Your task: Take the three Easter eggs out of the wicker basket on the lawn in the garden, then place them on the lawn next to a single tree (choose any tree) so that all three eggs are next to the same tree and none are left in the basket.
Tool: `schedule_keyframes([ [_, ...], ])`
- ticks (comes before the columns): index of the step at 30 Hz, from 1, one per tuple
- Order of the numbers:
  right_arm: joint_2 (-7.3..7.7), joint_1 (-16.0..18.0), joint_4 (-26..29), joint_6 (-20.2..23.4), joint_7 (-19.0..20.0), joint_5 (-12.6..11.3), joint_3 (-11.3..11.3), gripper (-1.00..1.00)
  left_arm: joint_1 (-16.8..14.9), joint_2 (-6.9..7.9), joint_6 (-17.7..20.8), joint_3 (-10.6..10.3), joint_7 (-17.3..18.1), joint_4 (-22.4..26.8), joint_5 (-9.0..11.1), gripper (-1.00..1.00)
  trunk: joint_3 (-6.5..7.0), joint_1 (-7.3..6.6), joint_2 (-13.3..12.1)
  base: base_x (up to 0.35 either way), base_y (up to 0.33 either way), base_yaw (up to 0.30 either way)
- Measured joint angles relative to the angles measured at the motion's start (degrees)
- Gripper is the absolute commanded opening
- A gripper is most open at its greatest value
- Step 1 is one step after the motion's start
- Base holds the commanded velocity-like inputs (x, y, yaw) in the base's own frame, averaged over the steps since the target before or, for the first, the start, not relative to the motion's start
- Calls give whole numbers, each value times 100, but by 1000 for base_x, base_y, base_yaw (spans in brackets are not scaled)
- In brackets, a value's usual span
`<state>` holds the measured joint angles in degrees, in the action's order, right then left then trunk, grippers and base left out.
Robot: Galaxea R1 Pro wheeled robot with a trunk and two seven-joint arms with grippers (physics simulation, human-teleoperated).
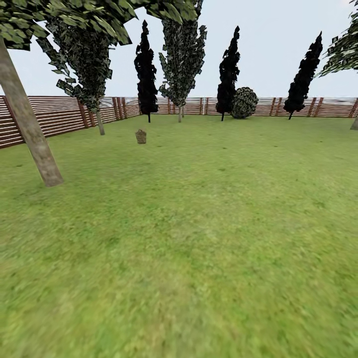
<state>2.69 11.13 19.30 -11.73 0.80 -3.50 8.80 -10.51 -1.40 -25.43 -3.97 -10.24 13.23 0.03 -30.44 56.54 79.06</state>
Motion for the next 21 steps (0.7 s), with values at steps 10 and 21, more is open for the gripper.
schedule_keyframes([
  [10, -13, -2, 0, -1, 0, -7, -4, 100, 0, -33, 9, -14, 1, -6, -2, 100, 180, -220, -401, 0, 0, 0],
  [21, -22, -2, 2, 0, -2, -19, -3, 100, 0, -59, 17, -17, 9, -8, -6, 100, 377, -461, -843, 0, 0, 0],
])
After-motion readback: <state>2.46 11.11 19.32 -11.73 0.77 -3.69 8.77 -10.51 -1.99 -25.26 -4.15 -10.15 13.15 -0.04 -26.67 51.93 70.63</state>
